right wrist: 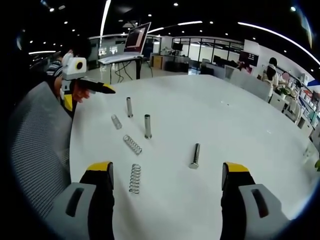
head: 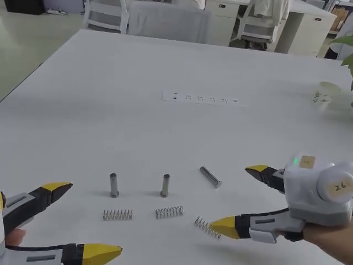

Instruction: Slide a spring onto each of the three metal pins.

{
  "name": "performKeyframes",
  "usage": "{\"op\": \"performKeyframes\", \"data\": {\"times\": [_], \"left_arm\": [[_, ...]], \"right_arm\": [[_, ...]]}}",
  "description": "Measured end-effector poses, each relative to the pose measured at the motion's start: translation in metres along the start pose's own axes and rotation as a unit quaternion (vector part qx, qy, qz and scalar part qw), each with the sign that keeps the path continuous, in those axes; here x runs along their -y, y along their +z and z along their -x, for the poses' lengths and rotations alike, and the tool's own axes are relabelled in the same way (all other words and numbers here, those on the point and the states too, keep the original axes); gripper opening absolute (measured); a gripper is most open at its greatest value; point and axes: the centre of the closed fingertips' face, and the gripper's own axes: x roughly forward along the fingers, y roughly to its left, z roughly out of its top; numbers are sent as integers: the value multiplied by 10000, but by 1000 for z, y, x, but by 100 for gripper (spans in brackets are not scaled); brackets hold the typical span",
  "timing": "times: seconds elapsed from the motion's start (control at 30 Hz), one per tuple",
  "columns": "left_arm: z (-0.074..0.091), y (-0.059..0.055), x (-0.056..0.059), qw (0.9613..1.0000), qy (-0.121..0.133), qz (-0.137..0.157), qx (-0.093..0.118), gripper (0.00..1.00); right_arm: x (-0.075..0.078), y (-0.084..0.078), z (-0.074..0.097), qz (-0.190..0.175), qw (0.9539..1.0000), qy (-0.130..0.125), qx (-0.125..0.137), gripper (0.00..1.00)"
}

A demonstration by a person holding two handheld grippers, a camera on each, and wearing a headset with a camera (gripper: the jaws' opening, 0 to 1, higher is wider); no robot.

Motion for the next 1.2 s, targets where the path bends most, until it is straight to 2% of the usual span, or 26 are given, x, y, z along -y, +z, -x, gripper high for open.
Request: {"op": "performKeyframes", "data": {"times": [0.27, 0.6, 1.2], "left_arm": [[0, 1, 1, 10000, 3, 2, 1, 98], [1, 0, 0, 10000, 41, 23, -7, 98], [4, 0, 0, 10000, 91, 15, -36, 98]], "right_arm": [[10, 9, -6, 56, 10000, 4, -33, 86], [25, 16, -23, 151, 9997, -1, -192, 81], [47, 17, -51, 119, 9984, 15, -557, 72]]}}
